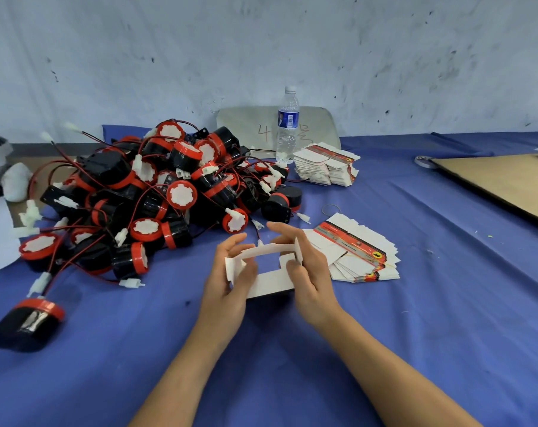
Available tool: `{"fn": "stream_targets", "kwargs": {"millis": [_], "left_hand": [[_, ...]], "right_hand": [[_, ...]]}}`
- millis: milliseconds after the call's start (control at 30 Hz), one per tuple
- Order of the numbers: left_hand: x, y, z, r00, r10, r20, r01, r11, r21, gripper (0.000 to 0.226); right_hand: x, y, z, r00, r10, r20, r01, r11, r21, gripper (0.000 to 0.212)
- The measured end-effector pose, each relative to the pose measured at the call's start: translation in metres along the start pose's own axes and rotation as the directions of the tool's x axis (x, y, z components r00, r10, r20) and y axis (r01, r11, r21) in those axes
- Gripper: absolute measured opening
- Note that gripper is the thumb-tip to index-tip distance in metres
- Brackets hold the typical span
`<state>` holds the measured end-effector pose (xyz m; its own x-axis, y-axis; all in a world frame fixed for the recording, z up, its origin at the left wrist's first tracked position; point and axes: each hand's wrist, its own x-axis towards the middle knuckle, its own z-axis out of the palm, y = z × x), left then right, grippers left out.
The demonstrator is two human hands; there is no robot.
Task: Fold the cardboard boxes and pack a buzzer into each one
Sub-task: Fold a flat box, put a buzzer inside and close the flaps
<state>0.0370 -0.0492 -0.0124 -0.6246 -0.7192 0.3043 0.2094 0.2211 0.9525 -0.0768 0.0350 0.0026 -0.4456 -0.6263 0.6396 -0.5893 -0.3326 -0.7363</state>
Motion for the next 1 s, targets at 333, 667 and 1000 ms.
{"fn": "stream_targets", "kwargs": {"millis": [333, 667, 1000], "left_hand": [[0.002, -0.001, -0.002, 0.999, 0.026, -0.019, -0.026, 1.0, 0.006, 0.045], [0.001, 0.004, -0.004, 0.973, 0.217, -0.079, -0.201, 0.964, 0.173, 0.054], [-0.001, 0.003, -0.002, 0.911, 0.412, 0.016, -0.395, 0.861, 0.32, 0.053]], "right_hand": [[0.004, -0.008, 0.002, 0.99, 0.022, 0.14, -0.033, 0.997, 0.074, 0.057], [0.001, -0.007, 0.006, 0.993, 0.09, 0.082, -0.096, 0.992, 0.079, 0.046], [0.012, -0.013, 0.001, 0.95, 0.313, 0.001, -0.283, 0.859, 0.427, 0.045]]}}
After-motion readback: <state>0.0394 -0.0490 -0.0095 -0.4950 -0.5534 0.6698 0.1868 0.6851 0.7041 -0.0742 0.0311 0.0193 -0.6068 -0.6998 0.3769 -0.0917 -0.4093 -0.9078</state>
